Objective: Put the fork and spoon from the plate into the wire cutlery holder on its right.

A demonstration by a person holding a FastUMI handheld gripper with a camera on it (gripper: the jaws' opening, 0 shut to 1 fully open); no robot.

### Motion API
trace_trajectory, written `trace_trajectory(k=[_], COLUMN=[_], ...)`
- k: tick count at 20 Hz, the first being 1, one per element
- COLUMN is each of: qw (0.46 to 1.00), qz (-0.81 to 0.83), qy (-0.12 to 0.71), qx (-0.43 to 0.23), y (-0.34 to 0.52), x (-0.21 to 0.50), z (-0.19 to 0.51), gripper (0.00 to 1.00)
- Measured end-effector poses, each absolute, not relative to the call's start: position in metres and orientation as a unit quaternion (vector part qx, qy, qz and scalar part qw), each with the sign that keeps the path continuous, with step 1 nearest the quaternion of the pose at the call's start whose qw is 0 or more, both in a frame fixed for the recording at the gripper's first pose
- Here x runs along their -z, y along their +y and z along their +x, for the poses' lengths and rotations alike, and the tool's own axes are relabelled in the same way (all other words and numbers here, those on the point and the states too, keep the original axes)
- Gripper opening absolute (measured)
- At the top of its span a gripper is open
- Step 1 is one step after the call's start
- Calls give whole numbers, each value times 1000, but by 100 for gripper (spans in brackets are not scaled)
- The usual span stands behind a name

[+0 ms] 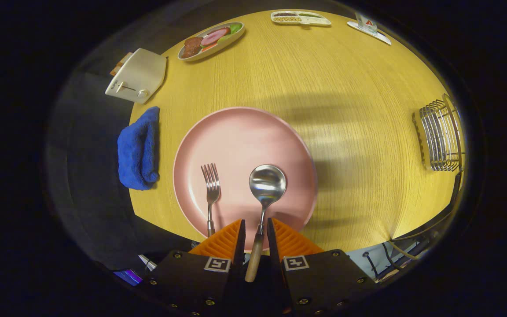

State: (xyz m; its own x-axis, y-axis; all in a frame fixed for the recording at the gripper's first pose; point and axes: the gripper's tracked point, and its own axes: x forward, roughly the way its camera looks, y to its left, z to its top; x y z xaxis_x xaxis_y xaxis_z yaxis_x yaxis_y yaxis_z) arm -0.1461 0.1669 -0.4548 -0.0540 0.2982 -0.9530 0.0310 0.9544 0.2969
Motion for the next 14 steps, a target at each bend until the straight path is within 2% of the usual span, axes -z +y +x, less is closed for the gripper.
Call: trace_trajectory(k=[8, 10, 12, 13, 14], qw=[670, 666, 677, 676, 678], qz=[102, 108, 126, 131, 135], qy=[728, 732, 720, 719, 716], qx=[-98, -98, -90, -91, -94], y=[169, 170, 162, 171, 170], x=[466, 466, 448, 462, 461], z=[-153, -155, -144, -149, -146], gripper=[29, 24, 25, 8, 8])
